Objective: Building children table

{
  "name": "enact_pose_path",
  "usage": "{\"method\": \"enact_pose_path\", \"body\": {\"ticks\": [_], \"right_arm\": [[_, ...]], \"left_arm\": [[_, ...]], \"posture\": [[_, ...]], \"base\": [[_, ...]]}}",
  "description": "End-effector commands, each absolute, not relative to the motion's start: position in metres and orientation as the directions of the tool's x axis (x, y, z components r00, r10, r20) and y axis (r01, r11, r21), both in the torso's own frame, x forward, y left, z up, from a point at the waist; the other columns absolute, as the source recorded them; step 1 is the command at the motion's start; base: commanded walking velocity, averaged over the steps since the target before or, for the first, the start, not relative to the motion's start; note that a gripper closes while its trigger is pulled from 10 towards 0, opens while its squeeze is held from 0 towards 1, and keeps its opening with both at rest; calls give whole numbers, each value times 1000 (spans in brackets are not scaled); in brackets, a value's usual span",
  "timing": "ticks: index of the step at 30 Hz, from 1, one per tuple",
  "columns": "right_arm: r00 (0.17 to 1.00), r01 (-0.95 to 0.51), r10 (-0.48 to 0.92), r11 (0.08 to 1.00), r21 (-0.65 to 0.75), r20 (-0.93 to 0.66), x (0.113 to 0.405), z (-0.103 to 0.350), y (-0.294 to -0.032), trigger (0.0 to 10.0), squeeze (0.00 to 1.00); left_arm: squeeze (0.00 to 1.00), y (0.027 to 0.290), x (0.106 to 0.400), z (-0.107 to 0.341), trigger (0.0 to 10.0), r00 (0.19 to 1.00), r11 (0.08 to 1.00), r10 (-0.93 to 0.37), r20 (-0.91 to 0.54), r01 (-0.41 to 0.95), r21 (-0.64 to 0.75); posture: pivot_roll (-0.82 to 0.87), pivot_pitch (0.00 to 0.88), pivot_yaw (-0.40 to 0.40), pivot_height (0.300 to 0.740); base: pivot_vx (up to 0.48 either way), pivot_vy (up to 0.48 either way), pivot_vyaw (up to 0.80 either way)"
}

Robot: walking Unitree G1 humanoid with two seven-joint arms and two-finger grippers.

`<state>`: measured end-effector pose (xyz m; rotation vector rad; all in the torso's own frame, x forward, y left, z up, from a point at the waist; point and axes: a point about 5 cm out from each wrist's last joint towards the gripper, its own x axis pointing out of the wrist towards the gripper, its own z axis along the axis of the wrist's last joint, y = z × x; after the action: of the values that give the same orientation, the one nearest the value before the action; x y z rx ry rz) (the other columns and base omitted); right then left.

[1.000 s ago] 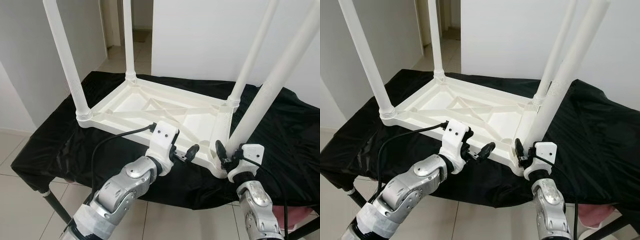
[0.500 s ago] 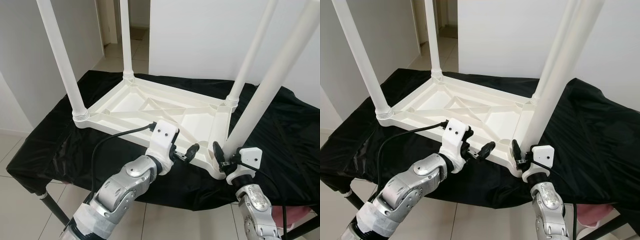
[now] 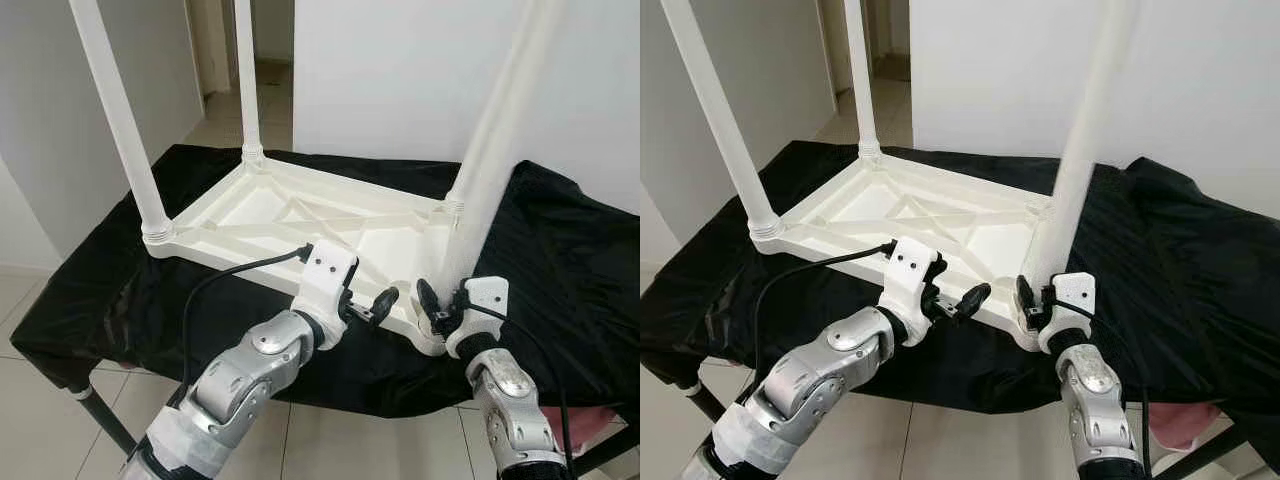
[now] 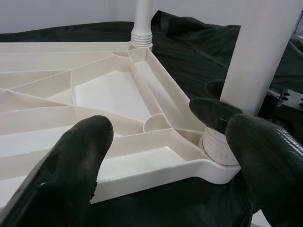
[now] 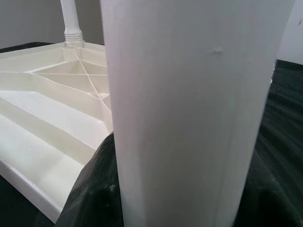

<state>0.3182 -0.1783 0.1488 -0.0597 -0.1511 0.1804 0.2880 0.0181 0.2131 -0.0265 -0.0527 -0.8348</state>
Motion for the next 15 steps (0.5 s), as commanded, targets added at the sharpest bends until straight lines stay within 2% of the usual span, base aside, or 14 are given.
{"method": "enact_pose_path", "body": {"ticks": [1, 8, 12, 15], "right_arm": [[970, -230, 226, 972, -42, -84, 308, 100, -164, 10000, 0], [978, -205, 203, 978, -35, -55, 300, 100, -154, 10000, 0], [996, -85, 87, 994, 63, -24, 296, 102, -147, 10000, 0], [999, -30, 32, 996, 87, -19, 295, 101, -144, 10000, 0]], "left_arm": [[0, 13, 281, 218, 10000, 545, 547, -836, 63, 837, 22], [0, 13, 281, 218, 10000, 545, 547, -836, 63, 837, 20], [0, 11, 281, 218, 10000, 541, 544, -838, 66, 839, 21], [0, 11, 281, 218, 10000, 540, 542, -839, 67, 840, 21]], "posture": [[6, 137, 4, 740], [2, 137, 2, 740], [-2, 131, 1, 740], [-1, 130, 0, 740]], "base": [[0, 0, 0], [0, 0, 0], [0, 0, 0], [0, 0, 0]]}}
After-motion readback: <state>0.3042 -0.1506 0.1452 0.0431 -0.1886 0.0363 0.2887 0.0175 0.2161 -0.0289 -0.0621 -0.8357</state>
